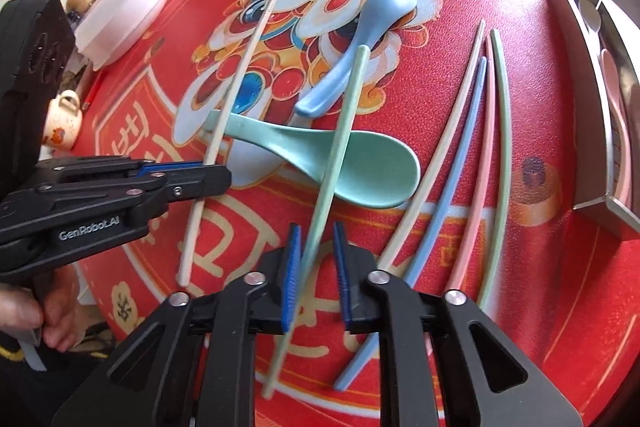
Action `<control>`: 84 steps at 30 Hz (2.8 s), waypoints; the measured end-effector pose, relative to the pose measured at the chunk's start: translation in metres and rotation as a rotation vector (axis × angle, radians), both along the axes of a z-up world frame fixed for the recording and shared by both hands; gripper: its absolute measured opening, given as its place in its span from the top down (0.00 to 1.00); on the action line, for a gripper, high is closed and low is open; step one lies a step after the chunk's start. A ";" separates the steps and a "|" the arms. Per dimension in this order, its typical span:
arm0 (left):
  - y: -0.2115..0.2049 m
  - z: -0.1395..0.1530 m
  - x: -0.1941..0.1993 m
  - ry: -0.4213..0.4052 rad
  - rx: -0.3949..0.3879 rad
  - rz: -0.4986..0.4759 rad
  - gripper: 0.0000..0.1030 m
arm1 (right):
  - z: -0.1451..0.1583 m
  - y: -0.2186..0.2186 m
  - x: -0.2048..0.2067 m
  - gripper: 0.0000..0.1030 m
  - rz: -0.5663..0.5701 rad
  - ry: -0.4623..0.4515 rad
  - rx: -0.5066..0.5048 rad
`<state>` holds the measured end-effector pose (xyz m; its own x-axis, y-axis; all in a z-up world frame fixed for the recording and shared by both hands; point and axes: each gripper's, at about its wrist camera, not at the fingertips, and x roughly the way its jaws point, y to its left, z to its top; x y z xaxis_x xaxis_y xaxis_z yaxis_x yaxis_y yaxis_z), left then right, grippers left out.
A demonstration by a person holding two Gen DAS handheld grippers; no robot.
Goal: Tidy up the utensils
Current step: 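Lift both held chopsticks from the pile toward the steel tray, then lower both chopsticks into the steel tray and open both tools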
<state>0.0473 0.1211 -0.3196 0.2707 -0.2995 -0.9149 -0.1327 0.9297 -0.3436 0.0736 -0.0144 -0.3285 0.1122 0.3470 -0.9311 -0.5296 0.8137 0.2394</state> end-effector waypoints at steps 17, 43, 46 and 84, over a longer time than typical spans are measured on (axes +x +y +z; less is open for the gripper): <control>0.001 0.001 -0.012 -0.050 -0.005 0.003 0.93 | 0.001 -0.020 0.002 0.93 -0.046 -0.028 0.007; -0.002 0.018 -0.010 -0.039 0.026 -0.021 0.94 | 0.019 -0.049 0.005 0.94 -0.147 -0.038 0.085; -0.004 0.023 -0.009 -0.043 0.026 -0.041 0.94 | 0.023 -0.055 0.007 0.94 -0.164 -0.034 0.107; -0.098 0.102 0.105 -0.188 -0.051 -0.183 0.94 | 0.093 -0.191 0.085 0.94 -0.512 -0.198 0.221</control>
